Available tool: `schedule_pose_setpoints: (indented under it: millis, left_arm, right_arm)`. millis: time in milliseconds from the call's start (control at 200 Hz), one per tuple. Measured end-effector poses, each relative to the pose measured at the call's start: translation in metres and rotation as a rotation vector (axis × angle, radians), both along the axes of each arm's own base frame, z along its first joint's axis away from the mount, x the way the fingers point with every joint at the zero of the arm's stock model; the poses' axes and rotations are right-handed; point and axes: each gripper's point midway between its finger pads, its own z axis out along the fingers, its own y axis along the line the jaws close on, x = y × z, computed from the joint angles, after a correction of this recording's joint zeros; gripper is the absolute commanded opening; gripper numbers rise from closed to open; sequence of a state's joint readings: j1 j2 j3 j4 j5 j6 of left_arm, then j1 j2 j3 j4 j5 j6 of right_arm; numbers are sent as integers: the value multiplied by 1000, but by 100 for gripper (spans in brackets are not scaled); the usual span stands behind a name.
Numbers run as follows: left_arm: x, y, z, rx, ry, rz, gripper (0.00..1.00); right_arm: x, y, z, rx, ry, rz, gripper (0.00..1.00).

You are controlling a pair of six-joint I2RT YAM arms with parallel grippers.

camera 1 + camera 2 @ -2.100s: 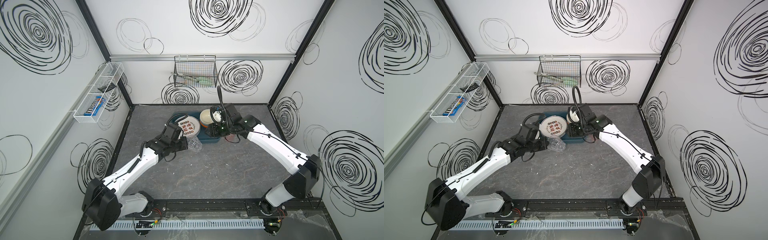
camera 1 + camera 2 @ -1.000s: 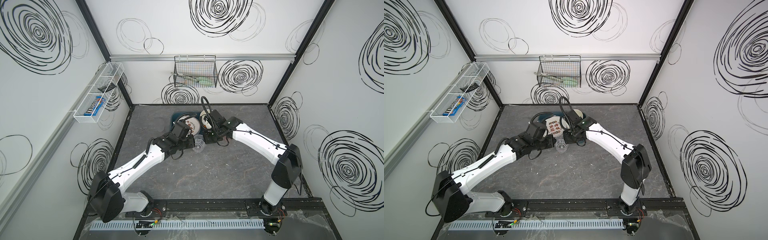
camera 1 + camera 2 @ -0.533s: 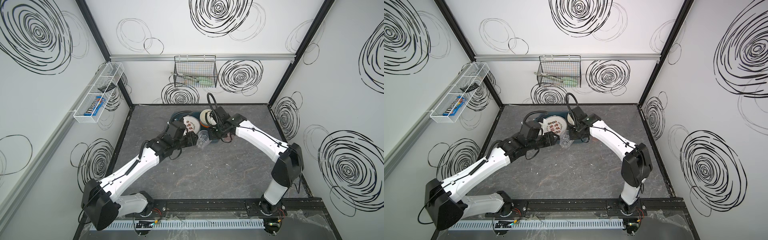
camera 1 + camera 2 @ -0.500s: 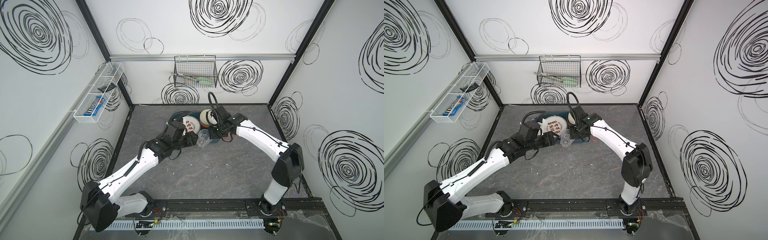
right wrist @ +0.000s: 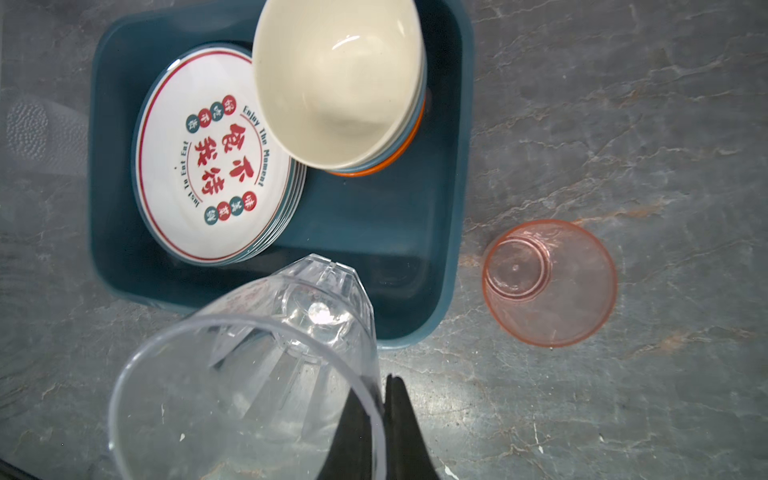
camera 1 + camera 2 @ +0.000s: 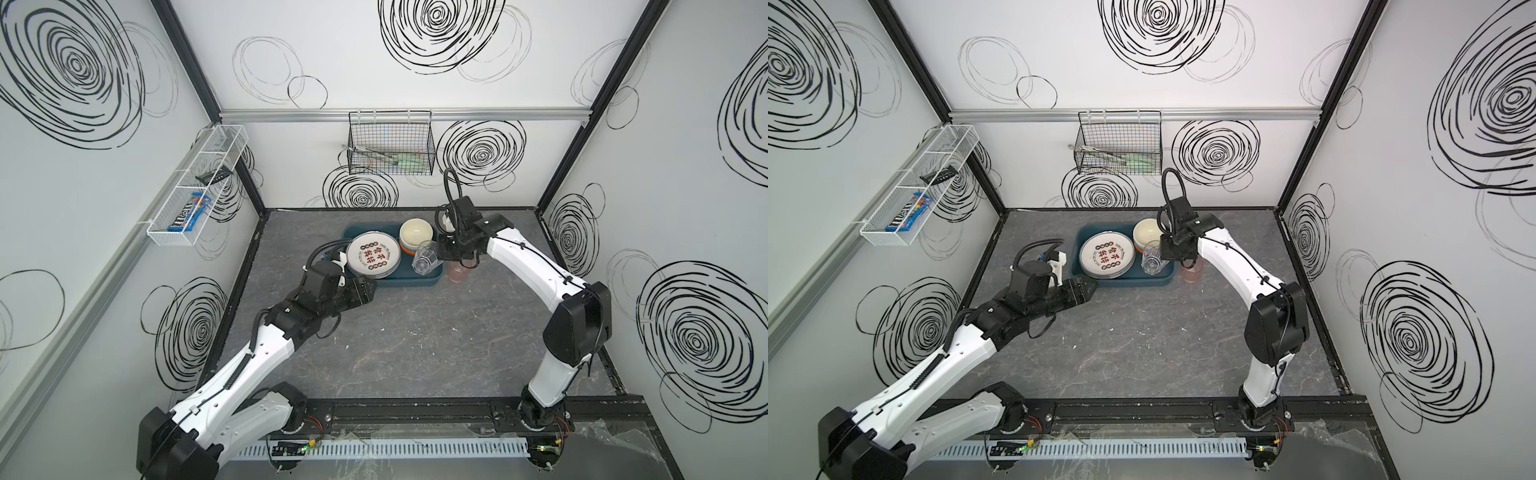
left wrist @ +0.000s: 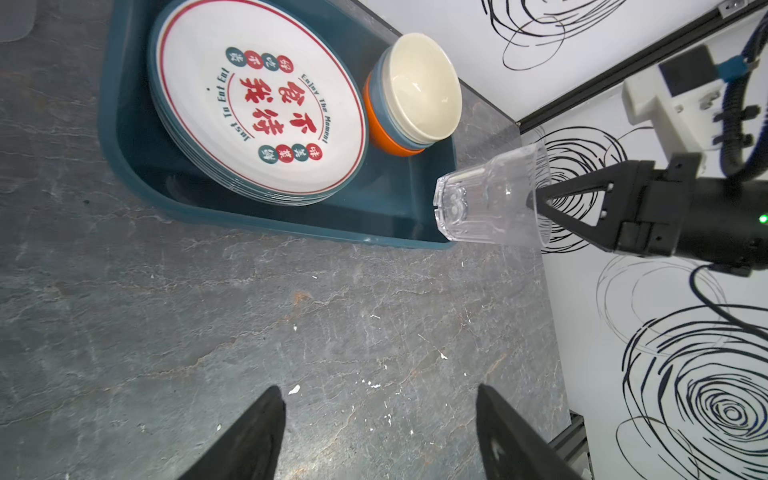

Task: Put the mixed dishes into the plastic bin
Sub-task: 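Carry the clear cup over the bin while the left gripper opens and withdraws, then lower the clear glass cup into the bin beside the bowls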

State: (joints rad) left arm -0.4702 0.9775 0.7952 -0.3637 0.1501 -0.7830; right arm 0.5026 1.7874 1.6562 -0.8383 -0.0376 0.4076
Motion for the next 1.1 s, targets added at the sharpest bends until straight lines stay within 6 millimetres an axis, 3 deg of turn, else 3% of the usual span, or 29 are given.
schedule_pose_setpoints:
  millis: [655, 1096]
  left_arm:
    - [-7, 22, -17, -36, 37, 38, 79]
    - [-8, 26, -25, -39, 58, 45, 79]
  right_arm:
    - [21, -4, -71, -73, 122, -48, 0]
    - [27, -1, -85, -77, 132, -51, 1]
